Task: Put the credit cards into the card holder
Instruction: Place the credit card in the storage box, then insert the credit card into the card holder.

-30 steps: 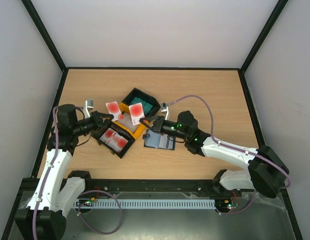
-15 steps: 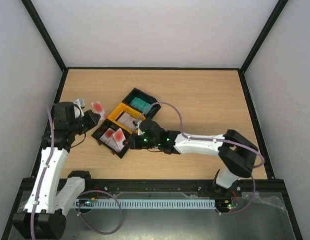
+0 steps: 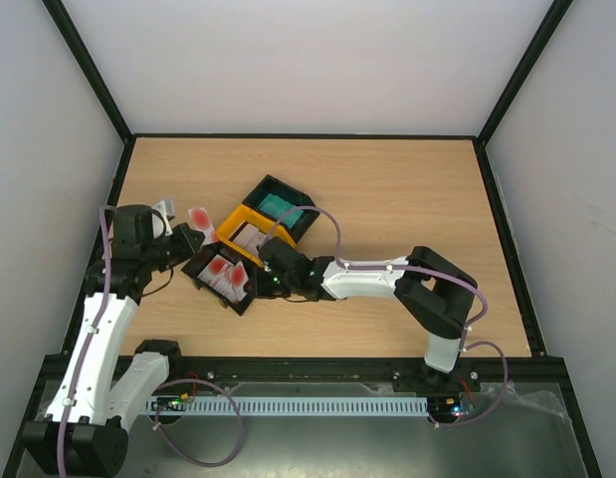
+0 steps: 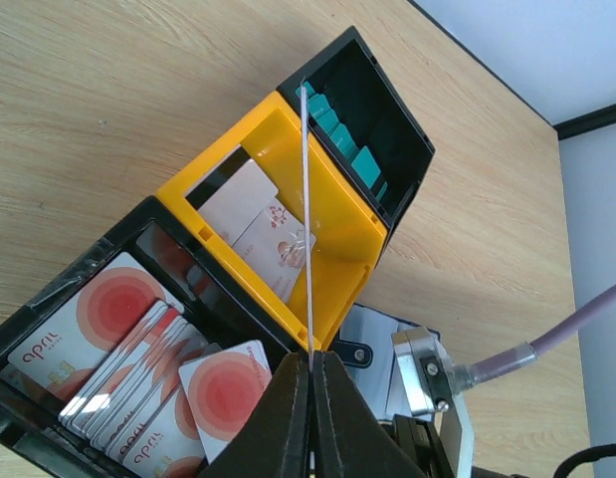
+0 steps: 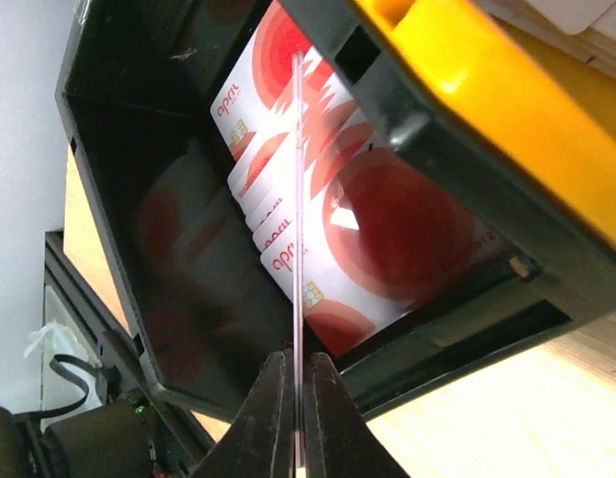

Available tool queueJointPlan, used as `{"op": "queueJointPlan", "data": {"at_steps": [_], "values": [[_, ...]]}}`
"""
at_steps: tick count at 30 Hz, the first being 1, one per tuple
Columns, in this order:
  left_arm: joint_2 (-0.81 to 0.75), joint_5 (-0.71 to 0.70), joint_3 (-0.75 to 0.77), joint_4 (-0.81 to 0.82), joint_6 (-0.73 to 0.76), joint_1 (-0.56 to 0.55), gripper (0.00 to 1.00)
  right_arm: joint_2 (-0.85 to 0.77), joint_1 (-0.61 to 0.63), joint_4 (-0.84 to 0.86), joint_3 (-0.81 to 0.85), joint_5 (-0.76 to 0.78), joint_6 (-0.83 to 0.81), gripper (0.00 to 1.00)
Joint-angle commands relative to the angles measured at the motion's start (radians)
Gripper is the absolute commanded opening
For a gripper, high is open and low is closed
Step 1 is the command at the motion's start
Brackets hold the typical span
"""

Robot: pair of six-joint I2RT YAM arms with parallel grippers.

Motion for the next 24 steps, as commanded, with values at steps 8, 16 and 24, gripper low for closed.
{"op": "queueJointPlan", "data": {"at_steps": [8, 16, 24], "values": [[0.006, 0.018, -0.026, 0.019, -0.026, -0.079, 0.03, -0.015, 0.001, 0.054, -0.027, 0.076, 0.064, 0.37], [0.023, -0.014, -0.048, 0.091, -0.105, -0.257, 0.03, -0.303, -0.013, -0.065, -0.169, 0.311, 0.035, 0.46], [0.145, -0.137, -0.079, 0.242, -0.221, -0.571, 0.03, -0.553, -0.141, -0.264, -0.355, 0.529, 0.015, 0.51]]}}
